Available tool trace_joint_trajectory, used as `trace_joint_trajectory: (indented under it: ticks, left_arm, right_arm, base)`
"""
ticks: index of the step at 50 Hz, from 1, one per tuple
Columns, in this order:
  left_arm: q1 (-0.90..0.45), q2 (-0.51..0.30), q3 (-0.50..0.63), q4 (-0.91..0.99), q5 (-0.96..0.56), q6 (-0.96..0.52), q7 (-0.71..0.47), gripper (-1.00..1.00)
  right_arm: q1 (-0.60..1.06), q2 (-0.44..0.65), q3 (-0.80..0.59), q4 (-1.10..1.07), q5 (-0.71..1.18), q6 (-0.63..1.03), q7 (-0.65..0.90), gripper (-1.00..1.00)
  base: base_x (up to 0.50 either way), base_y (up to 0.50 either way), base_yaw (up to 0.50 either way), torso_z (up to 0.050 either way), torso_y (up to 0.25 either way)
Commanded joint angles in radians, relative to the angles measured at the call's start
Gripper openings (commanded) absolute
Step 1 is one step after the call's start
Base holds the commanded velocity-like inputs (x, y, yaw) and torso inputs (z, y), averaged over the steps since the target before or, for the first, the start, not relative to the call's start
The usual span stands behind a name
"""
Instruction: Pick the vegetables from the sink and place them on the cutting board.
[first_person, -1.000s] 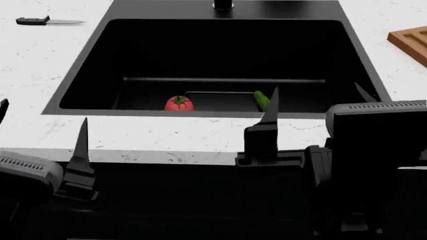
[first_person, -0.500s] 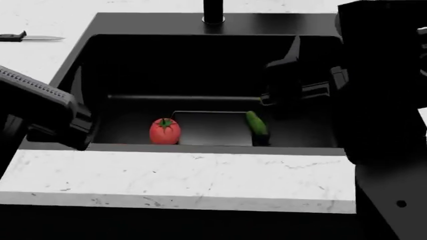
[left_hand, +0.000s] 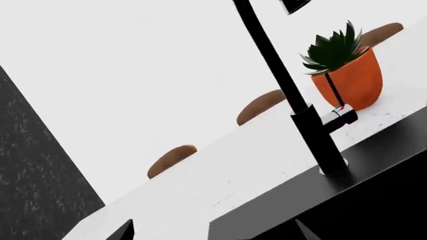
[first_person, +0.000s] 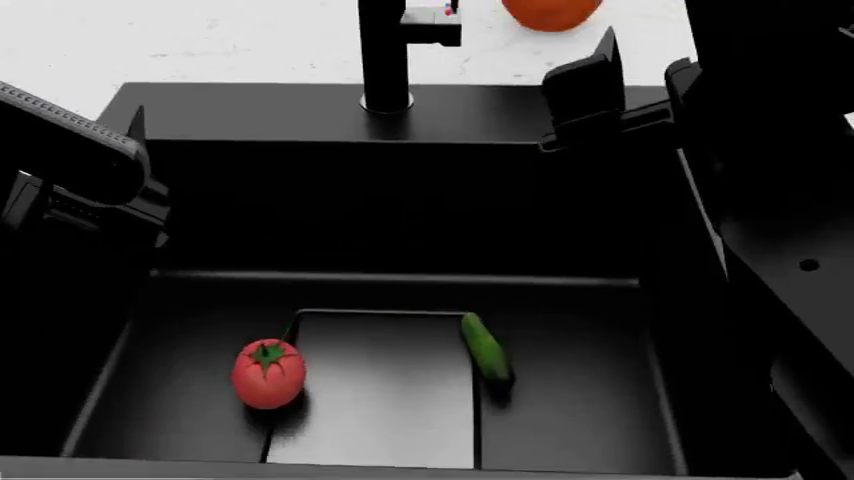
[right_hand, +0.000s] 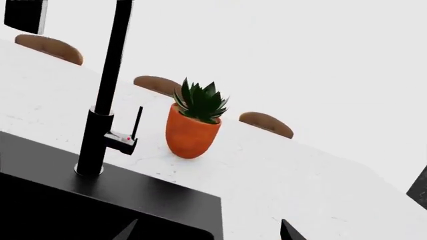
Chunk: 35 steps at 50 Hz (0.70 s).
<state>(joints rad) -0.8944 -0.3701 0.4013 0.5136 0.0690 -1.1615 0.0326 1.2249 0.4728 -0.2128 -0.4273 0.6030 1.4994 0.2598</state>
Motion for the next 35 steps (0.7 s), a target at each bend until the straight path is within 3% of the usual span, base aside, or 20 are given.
trace_joint_trajectory:
  ticks: [1, 11, 17, 20, 25, 35]
  left_arm:
    - [-0.005, 0.024, -0.044, -0.04, 0.016, 0.029, 0.012, 1.0]
    - [-0.003, 0.032, -0.064, -0.031, 0.006, 0.008, 0.012, 1.0]
    - [-0.026, 0.091, -0.154, -0.069, -0.068, -0.053, 0.064, 1.0]
    - [-0.015, 0.083, -0.161, -0.084, -0.079, -0.003, 0.077, 1.0]
    - [0.005, 0.059, -0.135, -0.082, -0.077, 0.034, 0.088, 1.0]
    - [0.03, 0.026, -0.1, -0.079, -0.059, 0.042, 0.082, 1.0]
  right_arm:
    - [-0.019, -0.002, 0.001, 0.031, -0.028, -0.028, -0.022, 1.0]
    - [-0.025, 0.007, -0.022, 0.025, -0.031, -0.034, -0.008, 1.0]
    - [-0.04, -0.001, 0.003, 0.022, -0.014, -0.031, -0.008, 1.0]
    - [-0.049, -0.008, 0.02, 0.021, 0.001, -0.018, -0.011, 1.0]
    - [-0.053, -0.008, 0.029, 0.028, 0.01, -0.016, -0.009, 1.0]
    - [-0.054, -0.008, 0.023, 0.039, 0.032, 0.003, -0.008, 1.0]
  base:
    - [0.5, 0.0, 0.0, 0.0, 0.0]
    - [0.5, 0.01, 0.0, 0.0, 0.001]
    - [0.5, 0.04, 0.0, 0.0, 0.002]
    - [0.5, 0.02, 0.0, 0.0, 0.0]
    - [0.03, 0.0, 0.0, 0.0, 0.002]
    - [0.01, 0.0, 0.0, -0.004, -0.247]
